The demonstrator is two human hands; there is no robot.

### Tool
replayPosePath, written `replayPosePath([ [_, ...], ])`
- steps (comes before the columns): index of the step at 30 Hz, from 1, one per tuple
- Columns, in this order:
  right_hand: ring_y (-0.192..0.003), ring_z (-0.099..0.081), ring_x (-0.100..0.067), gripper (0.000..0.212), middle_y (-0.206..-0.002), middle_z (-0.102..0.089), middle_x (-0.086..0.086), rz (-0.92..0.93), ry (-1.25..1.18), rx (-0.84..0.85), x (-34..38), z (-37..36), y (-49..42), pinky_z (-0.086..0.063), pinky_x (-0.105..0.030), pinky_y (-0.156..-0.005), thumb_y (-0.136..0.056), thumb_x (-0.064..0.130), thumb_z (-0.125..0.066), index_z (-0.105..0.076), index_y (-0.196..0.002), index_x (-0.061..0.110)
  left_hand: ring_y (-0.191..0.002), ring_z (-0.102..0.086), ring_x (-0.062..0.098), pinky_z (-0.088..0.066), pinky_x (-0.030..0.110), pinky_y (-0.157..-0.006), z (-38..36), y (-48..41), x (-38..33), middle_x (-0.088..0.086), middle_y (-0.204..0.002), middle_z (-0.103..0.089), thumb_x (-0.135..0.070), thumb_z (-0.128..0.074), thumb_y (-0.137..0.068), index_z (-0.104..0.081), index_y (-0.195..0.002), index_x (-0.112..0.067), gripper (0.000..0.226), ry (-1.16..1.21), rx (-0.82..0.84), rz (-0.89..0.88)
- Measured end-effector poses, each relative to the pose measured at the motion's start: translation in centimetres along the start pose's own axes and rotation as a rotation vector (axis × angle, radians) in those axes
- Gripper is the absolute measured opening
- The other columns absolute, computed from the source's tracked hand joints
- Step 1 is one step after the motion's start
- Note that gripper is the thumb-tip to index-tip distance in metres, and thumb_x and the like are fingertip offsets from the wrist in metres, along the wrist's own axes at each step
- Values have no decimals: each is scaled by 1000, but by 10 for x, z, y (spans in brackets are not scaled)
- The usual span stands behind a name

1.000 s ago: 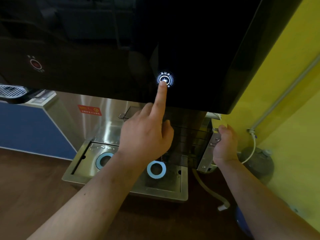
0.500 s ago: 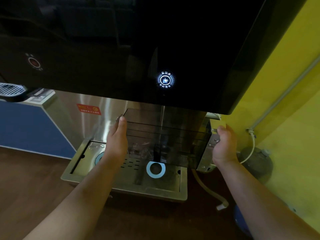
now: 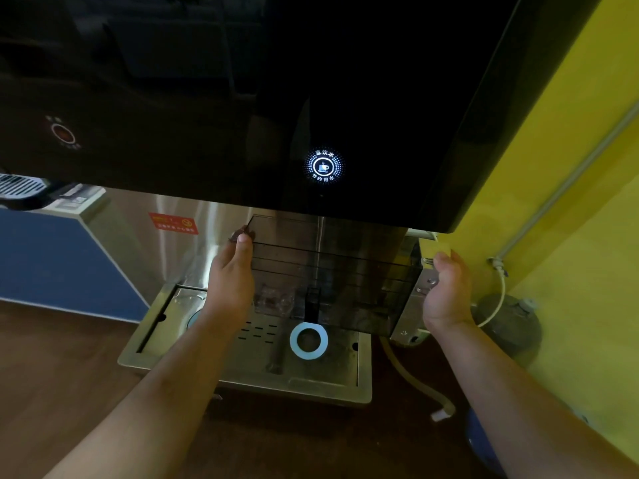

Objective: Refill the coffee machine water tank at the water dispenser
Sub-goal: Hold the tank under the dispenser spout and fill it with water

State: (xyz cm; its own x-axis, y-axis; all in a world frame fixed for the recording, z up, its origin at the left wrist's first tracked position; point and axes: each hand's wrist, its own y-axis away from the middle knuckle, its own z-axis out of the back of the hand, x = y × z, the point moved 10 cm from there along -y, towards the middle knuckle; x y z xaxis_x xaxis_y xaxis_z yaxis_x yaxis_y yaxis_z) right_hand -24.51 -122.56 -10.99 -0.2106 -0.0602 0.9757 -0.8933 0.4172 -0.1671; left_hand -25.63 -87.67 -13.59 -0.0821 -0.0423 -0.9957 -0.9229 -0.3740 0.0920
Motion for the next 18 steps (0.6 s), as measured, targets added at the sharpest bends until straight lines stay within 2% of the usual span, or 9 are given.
replayPosePath([
  [1,-53,-52,8,39,-69,-51,6,-3,13,2,0,0,0,-42,-8,-56,-79,25,-42,-55,-96,-8,-132,-50,19,-35,42,-116,0,0,0,-4,-127,-61,-38,-35,-106,-54,-139,-17,43,1,0,-6],
  [3,-54,-51,5,31,-67,-53,6,-10,23,8,0,0,0,-43,-16,-60,-78,26,-43,-57,-87,-1,-129,-51,19,-36,40,-114,-1,1,-2,-11,-116,-61,-37,-35,-106,-55,-136,-19,41,4,7,-11],
  [6,-53,-48,4,31,-71,-48,0,-7,36,14,2,0,2,-39,-23,-62,-79,27,-42,-56,-85,-1,-126,-53,16,-38,37,-112,-1,2,-1,-13,-114,-61,-37,-35,-107,-58,-131,-22,37,13,12,-4],
  [8,-53,-48,4,17,-66,-48,5,1,66,20,3,0,2,-38,-27,-64,-79,28,-43,-53,-76,15,-118,-56,11,-40,31,-104,-1,4,-1,-16,-109,-62,-35,-35,-107,-62,-114,-30,28,15,17,-1],
  [10,-54,-48,3,13,-61,-51,11,-5,82,18,0,2,0,-38,-28,-64,-79,29,-43,-51,-72,22,-108,-57,5,-40,27,-97,-1,6,-4,-16,-104,-62,-32,-35,-108,-60,-99,-38,28,17,19,-2],
  [12,-56,-48,0,14,-60,-50,11,-2,84,6,-2,4,-1,-37,-30,-65,-79,30,-45,-52,-70,22,-109,-57,6,-40,28,-98,-1,7,-5,-15,-105,-62,-32,-35,-107,-59,-97,-39,27,22,19,-7],
  [15,-59,-48,-4,14,-58,-50,14,-6,70,0,-4,5,-1,-37,-31,-66,-79,30,-46,-52,-69,22,-123,-55,14,-39,34,-109,0,6,-2,-14,-113,-62,-33,-36,-107,-61,-110,-33,24,42,22,-8],
  [16,-58,-48,-5,15,-57,-51,15,-5,68,8,-5,4,-1,-37,-30,-66,-79,30,-46,-52,-68,22,-122,-55,14,-39,35,-110,1,5,-1,-13,-113,-62,-34,-37,-107,-61,-112,-33,25,46,23,-8],
  [18,-56,-48,-4,16,-56,-51,15,-13,49,24,-6,2,0,-38,-29,-64,-80,29,-46,-52,-67,22,-110,-59,6,-41,31,-101,2,6,-2,-15,-106,-63,-31,-36,-107,-60,-100,-37,25,52,23,-3],
])
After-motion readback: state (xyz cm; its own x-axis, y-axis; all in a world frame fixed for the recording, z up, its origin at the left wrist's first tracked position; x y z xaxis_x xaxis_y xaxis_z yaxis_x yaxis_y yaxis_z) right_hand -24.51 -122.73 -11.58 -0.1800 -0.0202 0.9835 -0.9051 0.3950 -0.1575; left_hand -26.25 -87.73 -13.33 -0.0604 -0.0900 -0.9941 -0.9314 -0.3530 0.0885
